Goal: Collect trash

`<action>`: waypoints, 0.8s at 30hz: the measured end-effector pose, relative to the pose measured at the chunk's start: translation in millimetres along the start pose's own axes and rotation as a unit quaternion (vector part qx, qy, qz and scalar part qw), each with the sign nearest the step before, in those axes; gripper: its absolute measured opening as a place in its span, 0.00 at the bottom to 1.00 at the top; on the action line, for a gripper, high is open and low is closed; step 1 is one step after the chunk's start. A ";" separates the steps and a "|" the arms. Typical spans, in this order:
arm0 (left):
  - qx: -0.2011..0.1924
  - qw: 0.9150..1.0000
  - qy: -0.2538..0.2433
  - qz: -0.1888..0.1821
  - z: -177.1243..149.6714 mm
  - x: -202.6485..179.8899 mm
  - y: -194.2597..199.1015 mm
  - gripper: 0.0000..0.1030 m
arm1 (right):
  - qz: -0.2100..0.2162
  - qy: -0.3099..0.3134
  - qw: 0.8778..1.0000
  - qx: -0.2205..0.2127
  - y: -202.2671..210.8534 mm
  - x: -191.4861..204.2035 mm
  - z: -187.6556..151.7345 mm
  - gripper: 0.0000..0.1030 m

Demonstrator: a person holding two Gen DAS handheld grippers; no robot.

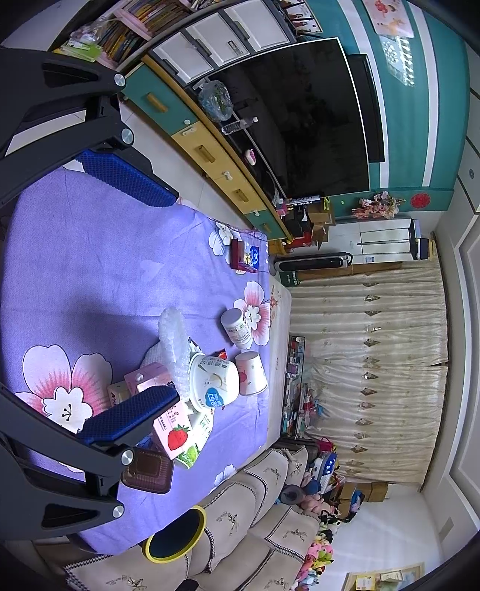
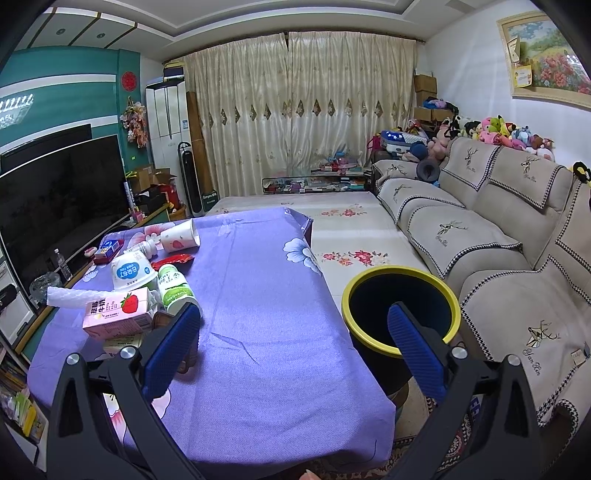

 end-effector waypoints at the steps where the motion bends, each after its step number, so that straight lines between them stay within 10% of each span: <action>1: 0.001 1.000 0.000 0.000 0.1 -0.3 -0.5 0.93 | -0.001 0.000 1.000 0.000 0.2 -0.5 0.3 0.94; 24: 0.006 1.000 -0.001 0.000 -6.8 -5.2 -6.5 0.93 | -0.003 -0.003 1.000 0.005 -4.6 -2.6 -4.2 0.94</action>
Point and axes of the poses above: each gripper's, at about its wrist camera, not at the fingertips, and y roughly against the way its jaws point, x to its left, z to its top, the point moved 10 cm from there along -y, roughly the way its jaws point, and after that the axes turned 6 degrees about -x, right-handed, at the moved point
